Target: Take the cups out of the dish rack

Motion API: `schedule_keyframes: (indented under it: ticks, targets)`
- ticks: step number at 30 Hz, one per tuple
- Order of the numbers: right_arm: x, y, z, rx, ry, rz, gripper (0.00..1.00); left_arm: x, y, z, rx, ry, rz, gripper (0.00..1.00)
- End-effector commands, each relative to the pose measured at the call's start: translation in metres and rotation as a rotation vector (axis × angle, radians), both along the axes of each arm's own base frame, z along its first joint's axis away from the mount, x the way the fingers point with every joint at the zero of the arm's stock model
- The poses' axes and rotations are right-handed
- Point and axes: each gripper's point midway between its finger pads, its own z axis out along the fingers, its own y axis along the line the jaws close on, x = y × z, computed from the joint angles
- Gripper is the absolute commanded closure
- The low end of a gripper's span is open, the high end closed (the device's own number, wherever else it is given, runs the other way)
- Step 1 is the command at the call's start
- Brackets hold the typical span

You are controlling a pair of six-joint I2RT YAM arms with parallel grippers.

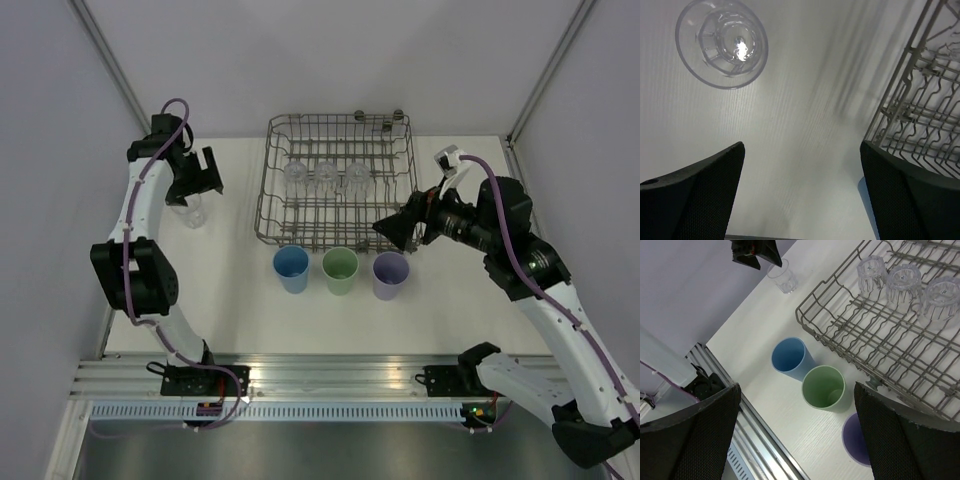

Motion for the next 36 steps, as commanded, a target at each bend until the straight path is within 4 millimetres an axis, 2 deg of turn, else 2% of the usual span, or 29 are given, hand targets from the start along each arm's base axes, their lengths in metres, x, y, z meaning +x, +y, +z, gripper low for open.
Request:
schedule_keyframes:
  ticks: [1,3,4,6,7,10,11,12,13,14,15,16,17,18,19,20,21,22,24,26,27,31,34,35,36]
  targets:
    - [0.019,0.014,-0.001,0.045,0.033,-0.002,0.02,-0.013,-0.017,0.048,-0.064,-0.145,-0.052,0.00]
    - [0.032,0.016,-0.007,0.033,0.048,-0.025,0.02,-0.023,-0.028,0.063,-0.090,-0.181,-0.092,0.00]
    - [0.043,0.018,-0.014,0.019,0.065,-0.043,0.02,-0.034,-0.033,0.083,-0.089,-0.234,-0.109,0.00]
    - [0.059,0.016,-0.019,-0.003,0.065,-0.096,0.02,-0.047,-0.039,0.100,-0.089,-0.287,-0.119,0.00]
    - [0.070,0.017,-0.024,-0.016,0.070,-0.120,0.02,-0.061,-0.043,0.117,-0.083,-0.337,-0.135,0.00]
    - [0.100,0.011,-0.039,-0.088,0.074,-0.232,0.02,-0.082,-0.047,0.134,-0.062,-0.424,-0.140,0.00]
    - [0.107,0.009,-0.045,-0.115,0.077,-0.271,0.02,-0.097,-0.045,0.151,-0.046,-0.490,-0.132,0.00]
    - [0.114,0.008,-0.049,-0.144,0.066,-0.296,0.02,-0.106,-0.043,0.158,-0.037,-0.525,-0.122,0.00]
    - [0.129,0.002,-0.055,-0.189,0.063,-0.363,0.02,-0.113,-0.054,0.155,-0.038,-0.540,-0.154,0.00]
    - [0.135,0.002,-0.059,-0.228,0.048,-0.394,0.02,-0.129,-0.054,0.169,-0.038,-0.606,-0.151,0.00]
    - [0.145,0.003,-0.072,-0.270,0.062,-0.414,0.02,-0.137,-0.057,0.161,-0.044,-0.604,-0.160,0.00]
    - [0.152,0.002,-0.067,-0.290,0.044,-0.447,0.02,-0.141,-0.058,0.163,-0.048,-0.626,-0.160,0.00]
    - [0.158,0.002,-0.070,-0.309,0.039,-0.462,0.02,-0.155,-0.059,0.171,-0.056,-0.673,-0.163,0.00]
    - [0.168,0.004,-0.080,-0.347,0.044,-0.470,0.02,-0.159,-0.062,0.161,-0.068,-0.660,-0.170,0.00]
    - [0.175,0.004,-0.076,-0.355,0.030,-0.493,0.02,-0.165,-0.067,0.159,-0.090,-0.661,-0.192,0.00]
    - [0.180,0.004,-0.078,-0.367,0.029,-0.505,0.02,-0.169,-0.070,0.156,-0.104,-0.659,-0.203,0.00]
    - [0.187,0.007,-0.089,-0.394,0.040,-0.503,0.02,-0.177,-0.072,0.151,-0.121,-0.659,-0.210,0.00]
    - [0.195,0.006,-0.082,-0.398,0.025,-0.529,0.02,-0.182,-0.076,0.149,-0.140,-0.664,-0.221,0.00]
    - [0.209,0.010,-0.088,-0.430,0.019,-0.536,0.02,-0.192,-0.077,0.145,-0.151,-0.698,-0.223,0.00]
    - [0.220,0.008,-0.095,-0.472,0.018,-0.570,0.03,-0.196,-0.077,0.150,-0.151,-0.764,-0.224,0.00]
    - [0.230,0.013,-0.104,-0.490,0.027,-0.572,0.04,-0.202,-0.078,0.148,-0.160,-0.790,-0.229,0.00]
    - [0.252,0.027,-0.127,-0.552,0.058,-0.539,0.06,-0.206,-0.077,0.144,-0.159,-0.854,-0.216,0.00]
    - [0.266,0.040,-0.145,-0.576,0.092,-0.514,0.06,-0.203,-0.070,0.134,-0.136,-0.844,-0.185,0.00]
    - [0.272,0.043,-0.161,-0.598,0.111,-0.508,0.06,-0.202,-0.070,0.129,-0.134,-0.830,-0.181,0.00]
    - [0.277,0.047,-0.158,-0.592,0.104,-0.500,0.06,-0.203,-0.070,0.129,-0.134,-0.833,-0.181,0.00]
